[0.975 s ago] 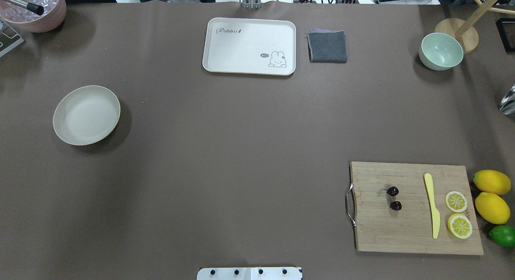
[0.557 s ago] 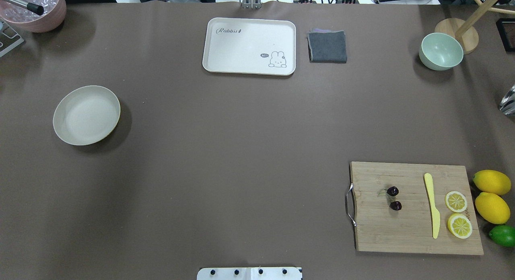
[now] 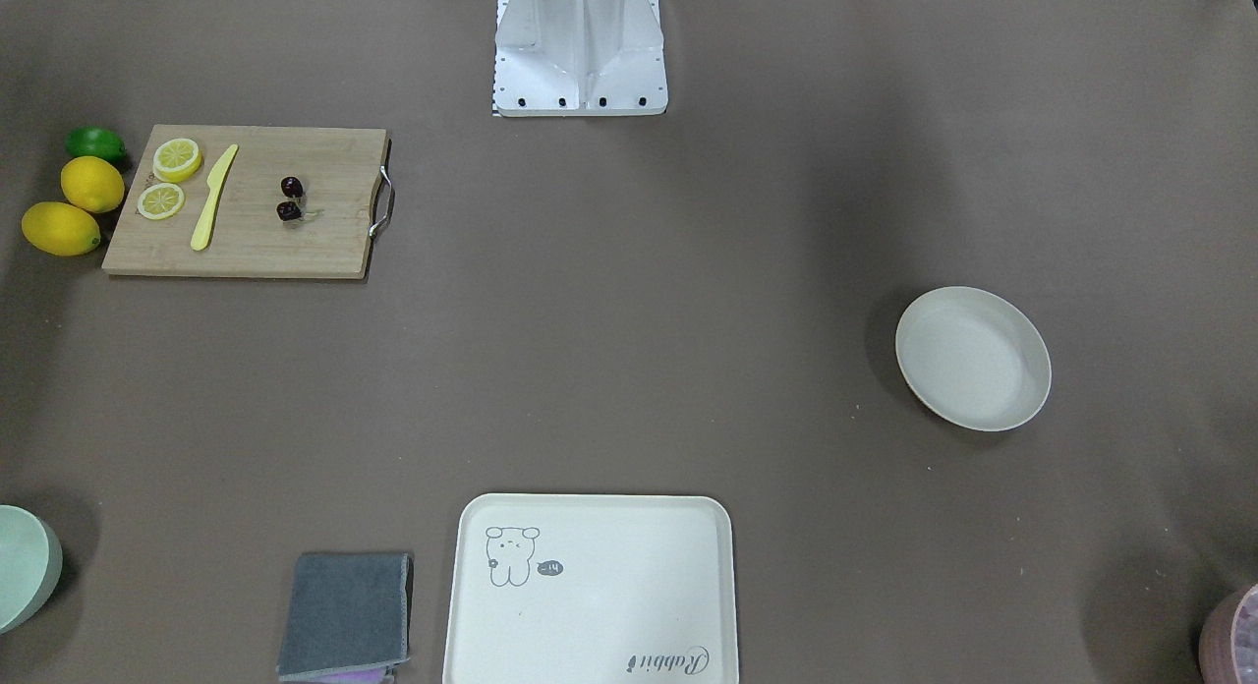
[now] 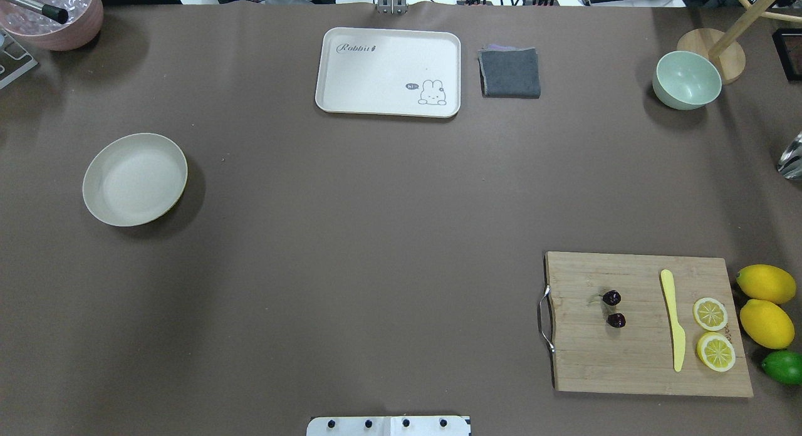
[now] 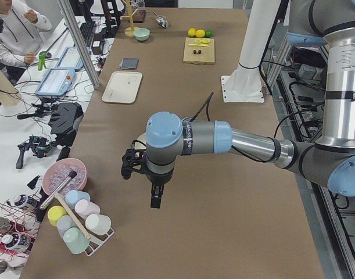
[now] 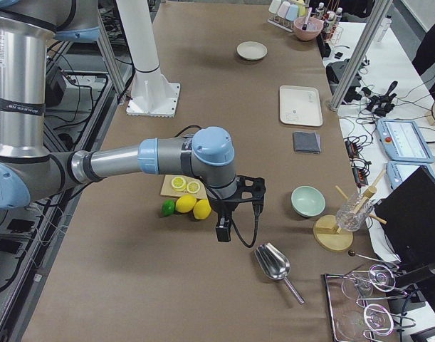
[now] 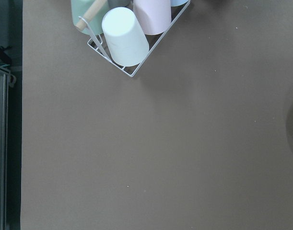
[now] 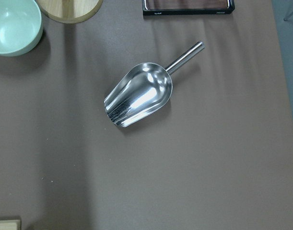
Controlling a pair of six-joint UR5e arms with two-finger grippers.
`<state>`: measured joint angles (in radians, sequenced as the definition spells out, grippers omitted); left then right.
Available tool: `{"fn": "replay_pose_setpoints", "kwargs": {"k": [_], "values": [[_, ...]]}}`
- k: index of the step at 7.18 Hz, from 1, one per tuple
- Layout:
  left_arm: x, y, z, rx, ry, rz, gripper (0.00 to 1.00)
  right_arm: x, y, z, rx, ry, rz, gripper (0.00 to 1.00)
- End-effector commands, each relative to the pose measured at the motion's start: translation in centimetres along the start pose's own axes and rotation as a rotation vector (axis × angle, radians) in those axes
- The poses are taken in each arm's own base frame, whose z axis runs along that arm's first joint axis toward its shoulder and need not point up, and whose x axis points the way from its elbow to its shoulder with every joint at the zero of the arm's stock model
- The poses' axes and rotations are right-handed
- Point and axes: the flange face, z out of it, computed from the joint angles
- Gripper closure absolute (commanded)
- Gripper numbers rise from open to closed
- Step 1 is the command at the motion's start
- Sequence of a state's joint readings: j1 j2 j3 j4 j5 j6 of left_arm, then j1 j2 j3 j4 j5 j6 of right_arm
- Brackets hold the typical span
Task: Place red cherry on plate
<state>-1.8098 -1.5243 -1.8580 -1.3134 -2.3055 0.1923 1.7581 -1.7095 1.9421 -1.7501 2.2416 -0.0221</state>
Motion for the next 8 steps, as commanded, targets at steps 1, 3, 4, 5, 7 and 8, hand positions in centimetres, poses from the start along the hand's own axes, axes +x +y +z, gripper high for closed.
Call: {"fn": "replay_pose_setpoints", "kwargs": {"k": [1,3,4,5,7,8], "values": [[-0.2,1.4,0.3,0.045,-0.006,0.005,0.02,-0.2,-0.1,-1.0,0.008,0.007,0.001,0.0],[-2.3,6.4,2.8,0.119,-0.018,0.056,0.01,-0.2,0.2,-1.1,0.009,0.007,0.002,0.0],[-2.4,6.4,3.2,0.106,-0.003,0.004,0.01,-0.3,0.2,-1.2,0.012,0.007,-0.001,0.0],[-1.6,4.5,2.2,0.093,0.012,-0.051,0.02,-0.3,0.3,-1.2,0.012,0.006,-0.001,0.0],[3.8,-5.8,-5.5,-0.026,0.054,-0.15,0.02,-0.4,0.7,-1.2,0.011,-0.002,-0.005,0.0],[4.4,-5.7,-6.2,-0.02,0.054,-0.145,0.02,-0.9,0.6,-1.7,0.02,-0.005,-0.018,0.0]]}}
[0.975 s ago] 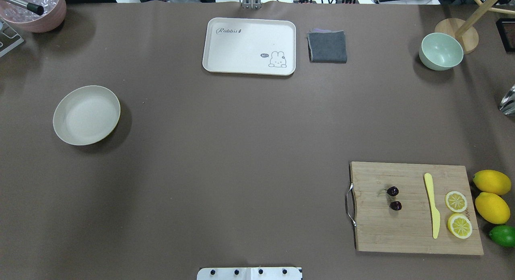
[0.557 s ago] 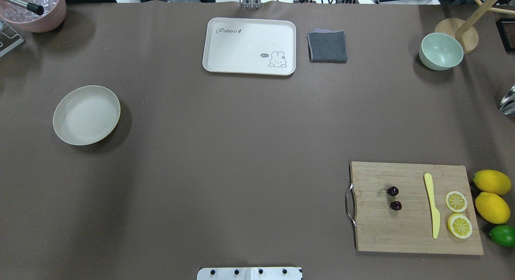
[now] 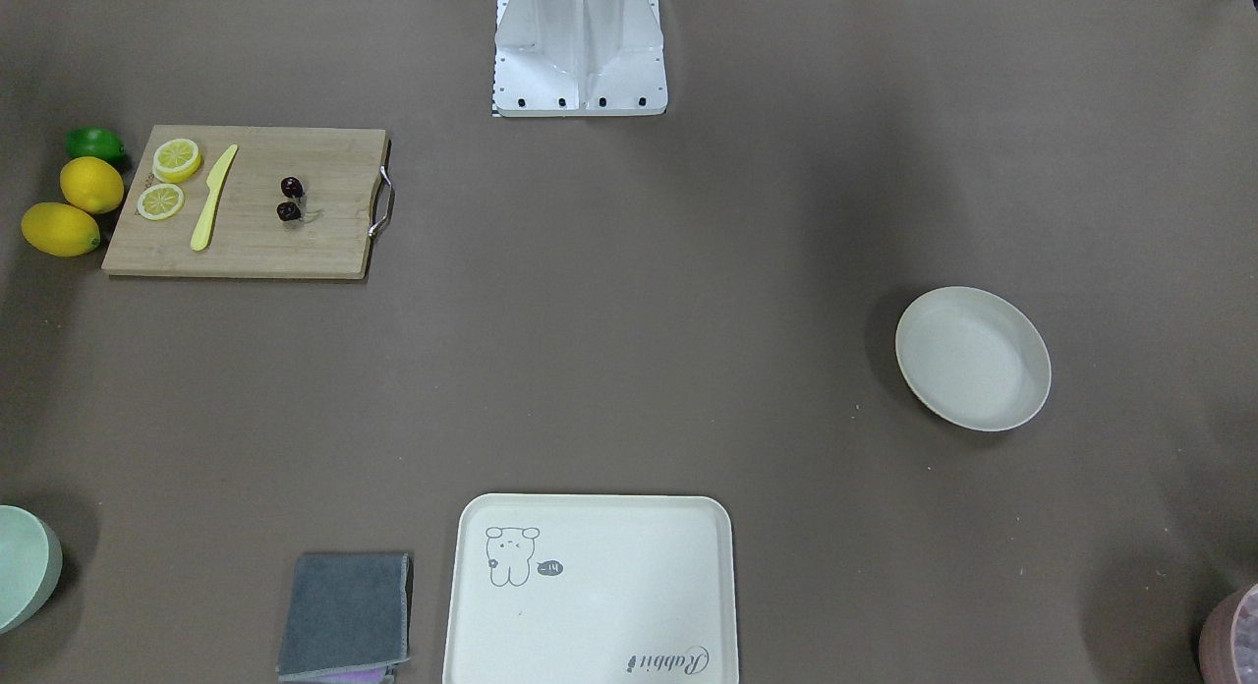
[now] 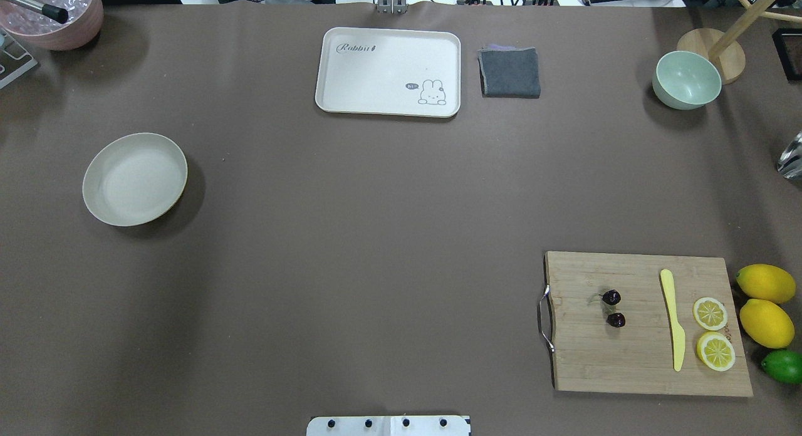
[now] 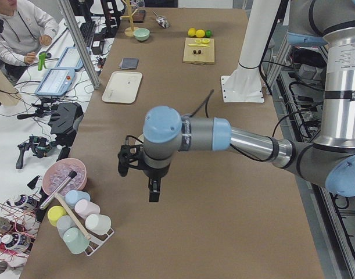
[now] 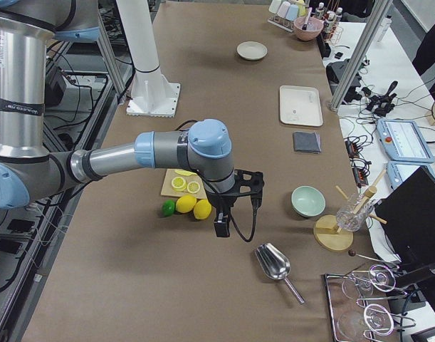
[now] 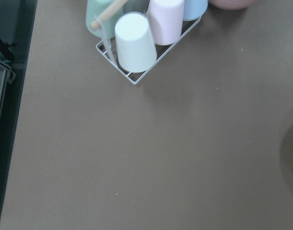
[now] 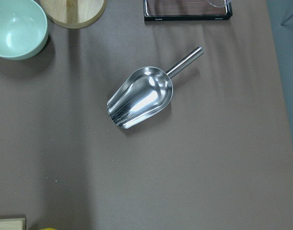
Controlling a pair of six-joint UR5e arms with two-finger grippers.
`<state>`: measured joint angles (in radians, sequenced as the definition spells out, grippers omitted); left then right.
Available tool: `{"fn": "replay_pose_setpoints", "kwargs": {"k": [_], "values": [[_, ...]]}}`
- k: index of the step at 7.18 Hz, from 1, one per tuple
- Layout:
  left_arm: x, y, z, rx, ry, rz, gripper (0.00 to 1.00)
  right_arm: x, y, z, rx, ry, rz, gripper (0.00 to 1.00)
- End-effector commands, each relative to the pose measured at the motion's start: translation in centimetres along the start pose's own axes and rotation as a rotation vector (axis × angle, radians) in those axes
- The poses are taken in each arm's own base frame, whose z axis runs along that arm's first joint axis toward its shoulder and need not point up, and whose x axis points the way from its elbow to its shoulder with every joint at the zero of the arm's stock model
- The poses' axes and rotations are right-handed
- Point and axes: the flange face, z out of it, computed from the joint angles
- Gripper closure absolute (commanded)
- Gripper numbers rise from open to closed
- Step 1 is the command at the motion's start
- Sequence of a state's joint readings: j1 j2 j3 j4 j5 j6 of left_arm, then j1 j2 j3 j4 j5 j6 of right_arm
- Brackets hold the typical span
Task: Place red cherry on plate
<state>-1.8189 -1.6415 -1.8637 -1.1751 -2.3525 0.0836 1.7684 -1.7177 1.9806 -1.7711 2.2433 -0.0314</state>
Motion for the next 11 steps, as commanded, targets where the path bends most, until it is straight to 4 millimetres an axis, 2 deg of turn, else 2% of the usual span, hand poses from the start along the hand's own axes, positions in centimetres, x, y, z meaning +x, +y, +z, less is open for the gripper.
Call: {"fn": "replay_pose_setpoints", "kwargs": {"k": [1,2,3,4,5,6,7,8,9,10,11], "values": [[2.6,-1.5,-3.0,0.007,0.002,0.035,0.01,-0.7,-0.3,-0.7,0.014,-0.004,-0.019,0.0],[1.5,-0.4,-1.8,-0.006,0.006,0.036,0.01,-0.9,-0.5,-0.8,0.018,-0.004,-0.024,0.0],[1.3,-0.3,-1.5,0.004,0.003,0.047,0.02,-1.1,-0.4,-1.1,0.023,-0.004,-0.028,0.0],[0.5,0.4,-0.4,-0.011,0.006,0.046,0.02,-1.1,-0.4,-1.1,0.023,-0.005,-0.028,0.0],[-0.2,0.7,2.1,-0.027,0.009,0.066,0.02,-1.4,-0.5,-0.9,0.018,-0.012,-0.032,0.0],[-0.2,1.0,6.4,-0.072,0.017,0.101,0.02,-1.5,-0.5,-0.7,0.014,-0.014,-0.033,0.0],[0.3,0.6,9.6,-0.08,0.022,0.127,0.02,-1.6,-0.3,-0.9,0.017,-0.017,-0.033,0.0],[3.3,0.0,11.5,-0.078,0.061,0.09,0.02,-1.5,-0.3,-0.8,0.016,-0.018,-0.032,0.0],[7.9,-0.7,13.6,-0.083,0.119,0.1,0.02,-1.6,-0.4,-0.7,0.015,-0.018,-0.034,0.0],[12.0,-0.5,16.8,-0.108,0.134,0.136,0.02,-1.8,-0.5,-0.7,0.012,-0.017,-0.037,0.0],[14.8,-0.4,19.4,-0.109,0.155,0.139,0.02,-1.8,-0.6,-0.8,0.01,-0.017,-0.035,0.0]]}}
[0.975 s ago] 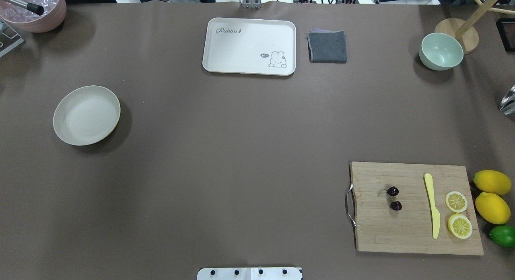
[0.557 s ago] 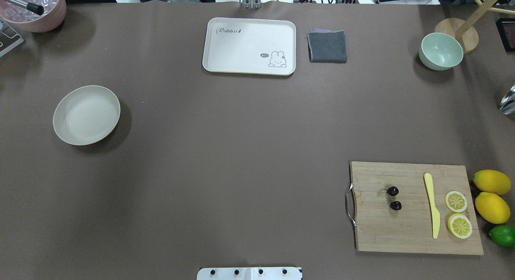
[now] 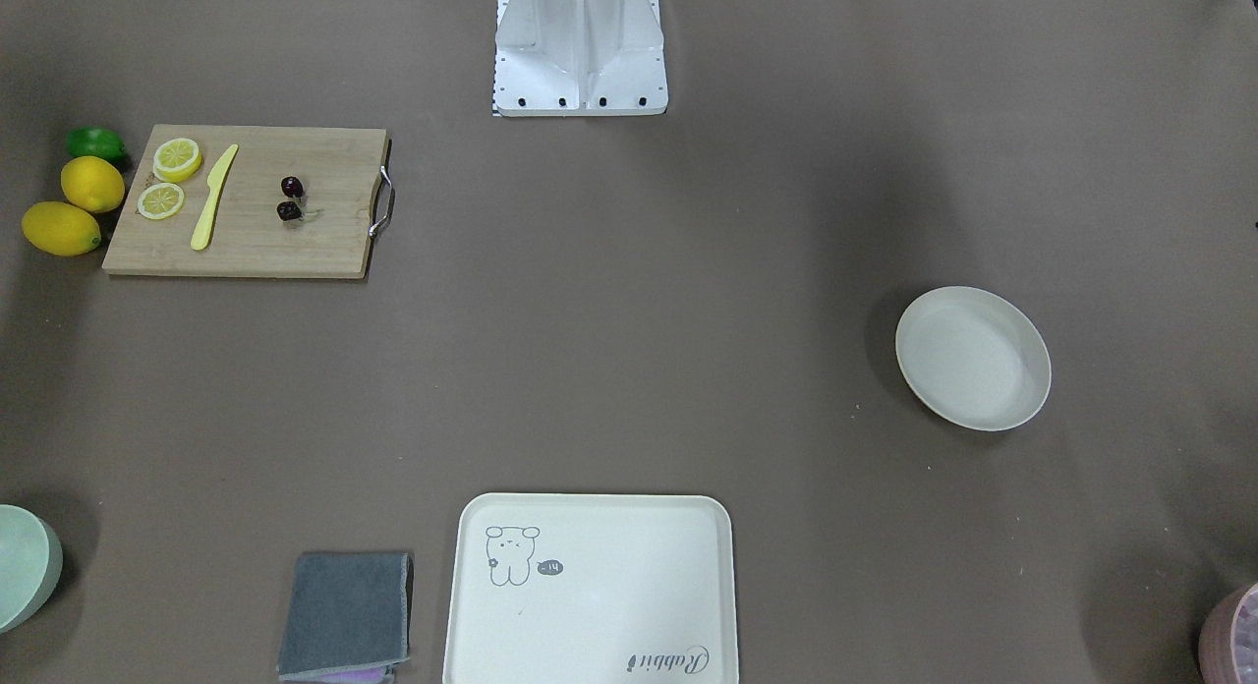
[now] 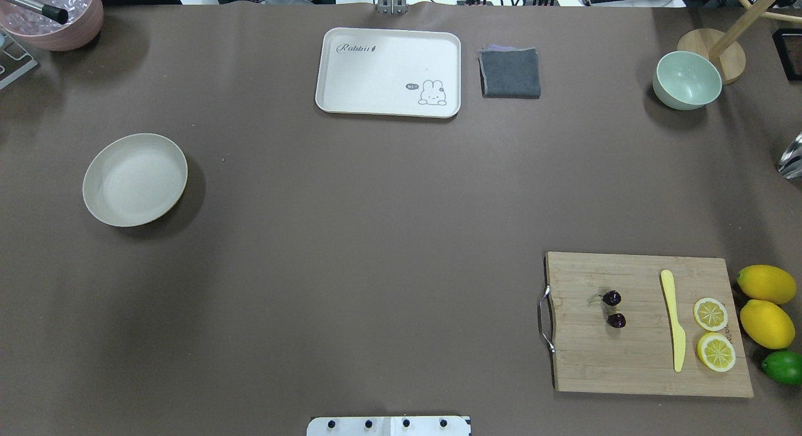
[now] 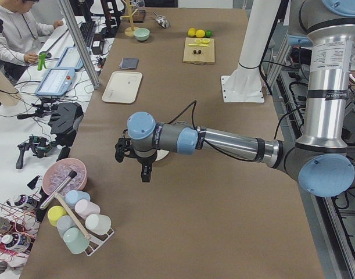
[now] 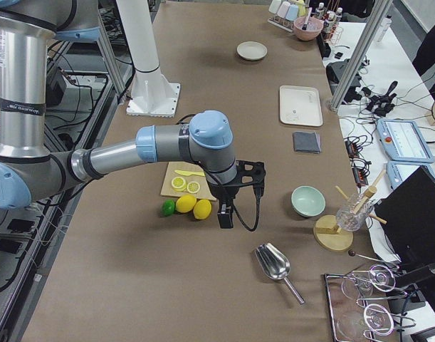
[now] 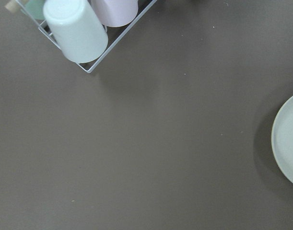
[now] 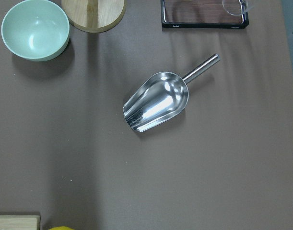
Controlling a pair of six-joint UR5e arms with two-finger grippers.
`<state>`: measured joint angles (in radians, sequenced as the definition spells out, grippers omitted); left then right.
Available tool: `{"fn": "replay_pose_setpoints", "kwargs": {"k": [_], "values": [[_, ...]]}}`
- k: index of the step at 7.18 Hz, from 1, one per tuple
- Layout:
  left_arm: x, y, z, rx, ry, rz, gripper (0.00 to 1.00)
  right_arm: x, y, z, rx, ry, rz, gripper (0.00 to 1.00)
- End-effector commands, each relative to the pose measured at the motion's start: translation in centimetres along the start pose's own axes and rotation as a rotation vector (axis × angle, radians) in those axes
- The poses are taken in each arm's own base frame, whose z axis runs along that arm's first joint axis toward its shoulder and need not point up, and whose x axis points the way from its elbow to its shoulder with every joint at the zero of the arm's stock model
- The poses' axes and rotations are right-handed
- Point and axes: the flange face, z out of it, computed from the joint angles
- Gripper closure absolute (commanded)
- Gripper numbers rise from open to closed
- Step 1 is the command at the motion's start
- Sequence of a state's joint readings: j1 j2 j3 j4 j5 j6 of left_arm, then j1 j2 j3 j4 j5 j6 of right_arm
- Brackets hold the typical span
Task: Place red cherry on plate
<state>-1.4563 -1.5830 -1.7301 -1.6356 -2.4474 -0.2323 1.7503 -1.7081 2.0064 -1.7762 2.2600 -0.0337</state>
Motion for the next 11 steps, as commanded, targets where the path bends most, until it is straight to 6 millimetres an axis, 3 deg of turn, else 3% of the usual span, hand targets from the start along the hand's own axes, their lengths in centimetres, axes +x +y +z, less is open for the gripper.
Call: {"fn": "replay_pose_setpoints", "kwargs": {"k": [1,4,6,8,11], "values": [[5.0,-0.8,6.8,-0.001,0.058,0.011,0.02,-0.1,0.0,0.0,-0.004,-0.001,0.001,0.0],[6.5,-4.5,15.1,-0.005,0.109,0.019,0.02,-0.1,0.0,0.0,-0.003,-0.006,0.0,0.0],[10.0,-2.9,19.8,0.025,0.089,0.038,0.02,-0.3,-0.1,-0.2,0.001,-0.012,-0.003,0.0],[10.3,-2.5,20.3,0.028,0.098,0.037,0.02,-0.3,0.0,-0.2,0.001,-0.013,-0.001,0.0],[8.3,-1.3,21.0,0.066,0.102,0.058,0.09,-0.3,0.0,-0.4,0.006,-0.014,-0.001,0.0]]}}
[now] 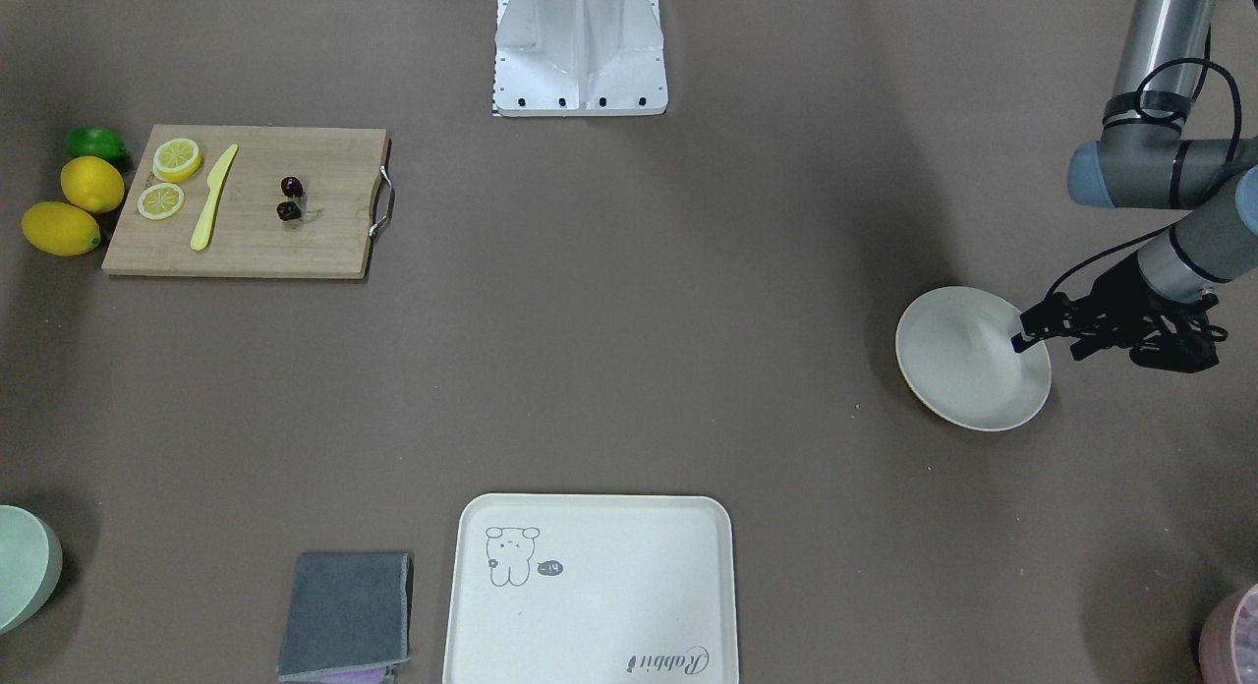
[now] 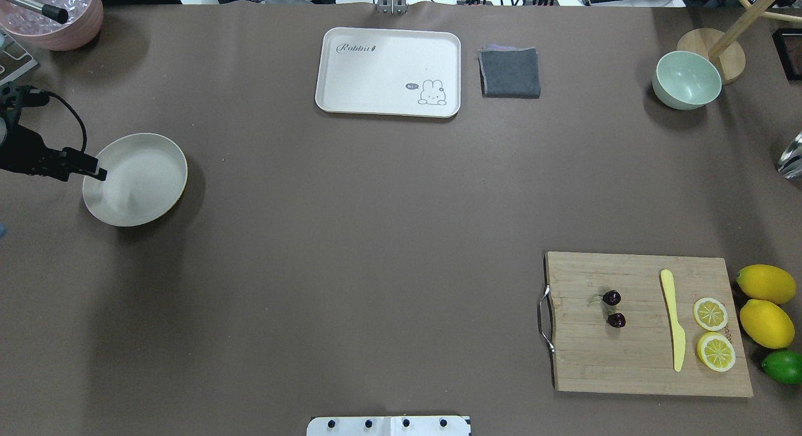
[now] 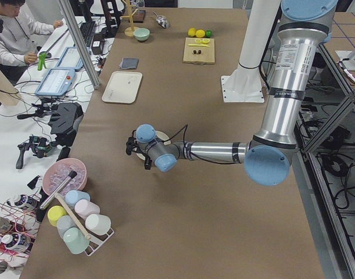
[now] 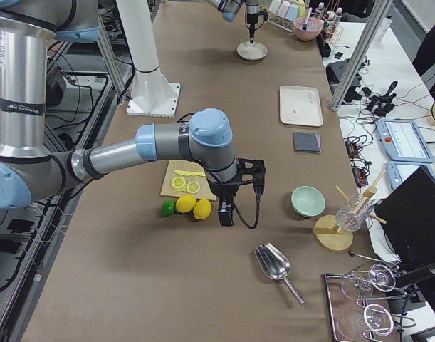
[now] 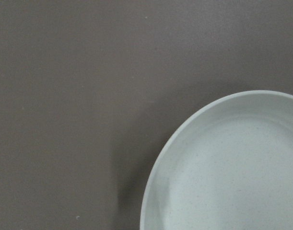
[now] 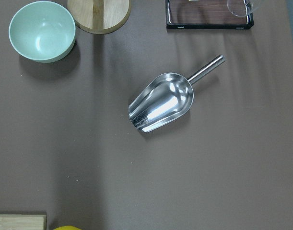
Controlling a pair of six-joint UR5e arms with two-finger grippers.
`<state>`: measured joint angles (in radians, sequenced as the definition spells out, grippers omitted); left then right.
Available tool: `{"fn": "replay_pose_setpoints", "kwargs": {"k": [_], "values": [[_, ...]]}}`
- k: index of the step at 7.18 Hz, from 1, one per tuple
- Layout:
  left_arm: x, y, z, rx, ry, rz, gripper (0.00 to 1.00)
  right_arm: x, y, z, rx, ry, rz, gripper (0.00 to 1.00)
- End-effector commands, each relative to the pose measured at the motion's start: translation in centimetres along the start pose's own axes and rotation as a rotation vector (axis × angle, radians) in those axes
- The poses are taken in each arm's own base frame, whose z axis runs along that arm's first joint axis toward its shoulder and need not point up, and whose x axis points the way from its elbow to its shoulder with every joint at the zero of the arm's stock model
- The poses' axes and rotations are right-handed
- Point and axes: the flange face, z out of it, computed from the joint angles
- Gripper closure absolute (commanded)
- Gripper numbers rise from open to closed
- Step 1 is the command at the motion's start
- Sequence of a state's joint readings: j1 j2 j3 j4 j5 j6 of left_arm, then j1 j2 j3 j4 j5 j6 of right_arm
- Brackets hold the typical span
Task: Place red cherry on plate
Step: 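Lower the left gripper to the rim of the white plate and grip it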
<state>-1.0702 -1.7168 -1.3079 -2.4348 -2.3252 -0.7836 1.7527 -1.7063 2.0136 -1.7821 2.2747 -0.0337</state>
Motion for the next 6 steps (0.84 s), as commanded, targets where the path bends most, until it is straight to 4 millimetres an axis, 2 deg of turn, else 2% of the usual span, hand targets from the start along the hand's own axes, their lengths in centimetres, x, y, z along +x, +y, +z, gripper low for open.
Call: {"fn": "replay_pose_setpoints", "kwargs": {"k": [1,3,4,6], "values": [[-1.2,0.7,0.6,0.019,0.006,0.015,0.11,-0.1,0.0,-0.3,0.007,0.0,-0.003,0.0],[-1.2,1.2,0.8,0.016,0.006,0.016,0.22,0.3,0.3,-0.3,0.007,0.001,0.005,0.0],[-0.8,1.3,0.8,0.016,0.011,-0.017,0.42,0.3,0.4,-0.4,0.008,0.001,0.007,0.0],[-0.3,1.2,0.9,0.015,0.018,-0.068,0.87,0.4,0.2,-0.3,0.007,0.001,0.008,0.0]]}}
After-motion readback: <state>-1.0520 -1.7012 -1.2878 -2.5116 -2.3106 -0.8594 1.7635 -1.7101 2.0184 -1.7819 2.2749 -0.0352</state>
